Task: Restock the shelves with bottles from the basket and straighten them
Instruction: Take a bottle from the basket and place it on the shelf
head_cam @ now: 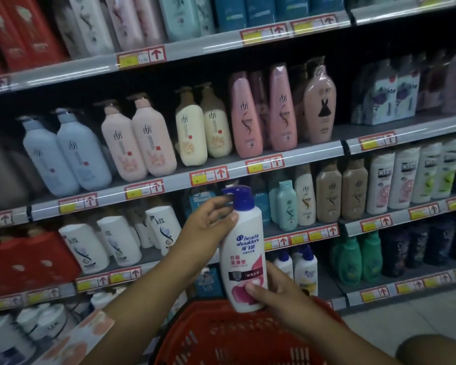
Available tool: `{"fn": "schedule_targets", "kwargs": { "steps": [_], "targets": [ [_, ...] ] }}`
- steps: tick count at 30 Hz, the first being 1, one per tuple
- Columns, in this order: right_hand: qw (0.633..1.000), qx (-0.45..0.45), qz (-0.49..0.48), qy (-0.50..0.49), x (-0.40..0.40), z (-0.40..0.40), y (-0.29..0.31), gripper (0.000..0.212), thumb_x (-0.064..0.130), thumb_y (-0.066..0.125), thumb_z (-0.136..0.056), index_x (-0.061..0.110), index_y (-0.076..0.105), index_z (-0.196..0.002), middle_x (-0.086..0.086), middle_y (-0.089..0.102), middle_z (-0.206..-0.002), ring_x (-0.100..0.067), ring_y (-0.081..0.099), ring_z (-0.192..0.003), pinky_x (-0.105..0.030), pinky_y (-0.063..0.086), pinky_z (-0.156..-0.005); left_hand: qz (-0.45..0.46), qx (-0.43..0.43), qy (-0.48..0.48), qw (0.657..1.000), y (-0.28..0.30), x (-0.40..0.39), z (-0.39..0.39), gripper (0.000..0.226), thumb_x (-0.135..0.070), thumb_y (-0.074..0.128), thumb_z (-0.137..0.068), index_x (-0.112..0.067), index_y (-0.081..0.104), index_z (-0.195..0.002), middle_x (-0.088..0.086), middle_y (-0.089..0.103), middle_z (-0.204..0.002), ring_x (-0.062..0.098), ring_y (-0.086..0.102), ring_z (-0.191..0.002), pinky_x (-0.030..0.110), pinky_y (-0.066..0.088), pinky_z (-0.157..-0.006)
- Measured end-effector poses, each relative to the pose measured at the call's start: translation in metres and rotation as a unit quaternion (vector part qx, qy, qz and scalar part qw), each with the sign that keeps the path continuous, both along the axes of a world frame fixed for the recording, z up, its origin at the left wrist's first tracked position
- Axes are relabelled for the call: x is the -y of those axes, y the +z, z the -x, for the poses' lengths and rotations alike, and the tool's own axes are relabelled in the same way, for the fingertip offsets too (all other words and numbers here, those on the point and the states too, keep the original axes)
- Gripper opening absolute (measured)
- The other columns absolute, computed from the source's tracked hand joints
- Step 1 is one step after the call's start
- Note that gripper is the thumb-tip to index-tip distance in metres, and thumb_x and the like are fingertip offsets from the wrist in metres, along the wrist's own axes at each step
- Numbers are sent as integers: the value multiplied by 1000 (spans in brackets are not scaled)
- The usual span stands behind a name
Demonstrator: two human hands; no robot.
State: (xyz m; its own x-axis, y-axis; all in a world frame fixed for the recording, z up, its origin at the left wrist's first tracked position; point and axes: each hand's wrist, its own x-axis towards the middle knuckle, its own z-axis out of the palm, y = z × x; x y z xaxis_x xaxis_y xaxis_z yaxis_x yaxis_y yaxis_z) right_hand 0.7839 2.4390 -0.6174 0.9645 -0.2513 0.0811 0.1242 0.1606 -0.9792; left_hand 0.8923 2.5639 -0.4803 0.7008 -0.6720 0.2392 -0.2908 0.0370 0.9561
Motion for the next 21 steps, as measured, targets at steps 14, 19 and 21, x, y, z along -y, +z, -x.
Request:
{"fn": "schedule_targets", "kwargs": {
  "steps": [14, 19, 21],
  "targets": [
    [999, -28, -43, 7, 51, 2, -19, 71, 48, 83, -77, 24, 56, -138, -6, 68, -131, -28, 64, -123, -54, 43, -111, -70, -23, -31, 997, -24, 42, 1, 26, -27, 58, -101, -28, 64, -126, -8, 73, -119, 12, 72, -104, 42, 56, -95],
    [998, -53, -23, -1, 67, 5, -20, 67, 46, 84, -77, 28, 56, -135, -3, 69, -129, -28, 67, -117, -54, 52, -100, -97, 1, -97, 991, -31, 50, -5, 45, -23, 69, -93, -32, 58, -135, -12, 69, -127, 11, 68, -114, 41, 55, -97],
    [997, -72, -8, -4, 78, 7, -17, 65, 39, 87, -74, 32, 57, -132, -3, 69, -126, -30, 70, -111, -52, 58, -85, -123, 36, -126, 984, -35, 52, -5, 58, -20, 77, -87, -35, 54, -138, -15, 66, -131, 9, 66, -116, 35, 57, -93]
  ]
}}
